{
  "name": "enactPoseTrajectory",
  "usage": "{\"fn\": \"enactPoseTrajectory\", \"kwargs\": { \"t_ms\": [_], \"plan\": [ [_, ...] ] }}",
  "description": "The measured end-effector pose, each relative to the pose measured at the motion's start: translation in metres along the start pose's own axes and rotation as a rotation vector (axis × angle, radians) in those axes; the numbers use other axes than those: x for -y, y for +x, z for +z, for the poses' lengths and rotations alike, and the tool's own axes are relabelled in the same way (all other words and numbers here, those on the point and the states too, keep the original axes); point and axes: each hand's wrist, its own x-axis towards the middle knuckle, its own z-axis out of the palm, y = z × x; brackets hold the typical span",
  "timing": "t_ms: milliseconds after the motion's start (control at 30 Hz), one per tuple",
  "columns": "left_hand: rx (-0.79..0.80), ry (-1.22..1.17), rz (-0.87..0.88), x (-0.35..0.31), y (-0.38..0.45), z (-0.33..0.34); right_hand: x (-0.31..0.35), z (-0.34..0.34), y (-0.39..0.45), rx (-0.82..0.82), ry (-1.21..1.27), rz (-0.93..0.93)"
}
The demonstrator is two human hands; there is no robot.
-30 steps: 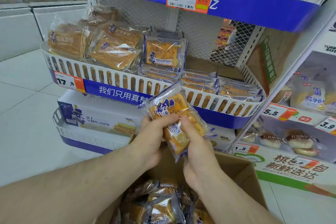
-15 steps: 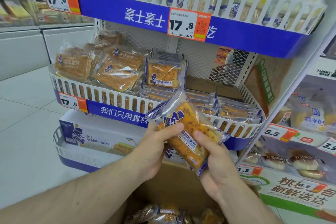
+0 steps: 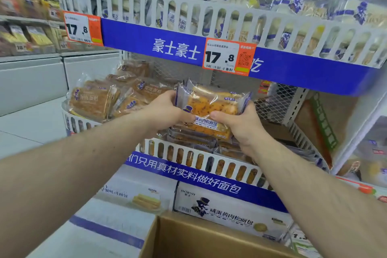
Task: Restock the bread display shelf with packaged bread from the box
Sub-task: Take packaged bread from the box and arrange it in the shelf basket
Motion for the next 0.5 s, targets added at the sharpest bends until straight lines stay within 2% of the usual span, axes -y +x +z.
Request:
{"fn": "enactPoseTrajectory", "kwargs": {
  "t_ms": [167, 233, 300, 400, 500],
  "plan": [
    [-0.154, 0.239, -0.031, 0.016, 0.017, 0.002, -0.019, 0.015, 0.027, 0.063, -0.236, -0.053],
    [-0.218, 0.381, 0.048, 0.022, 0.018, 0.002, -0.024, 0.015, 0.03, 0.129, -0.356, -0.072],
    [-0.273, 0.587, 0.2, 0.024, 0.02, 0.001, -0.03, 0.011, 0.033, 0.175, -0.45, -0.058],
    [-0.157, 0.884, 0.359, 0.021, 0.027, -0.004, -0.035, 0.006, 0.028, 0.245, -0.643, -0.044],
    [0.001, 0.978, 0.35, 0.017, 0.036, -0.008, -0.041, 0.002, 0.02, 0.144, -0.682, -0.065]
  ]
}}
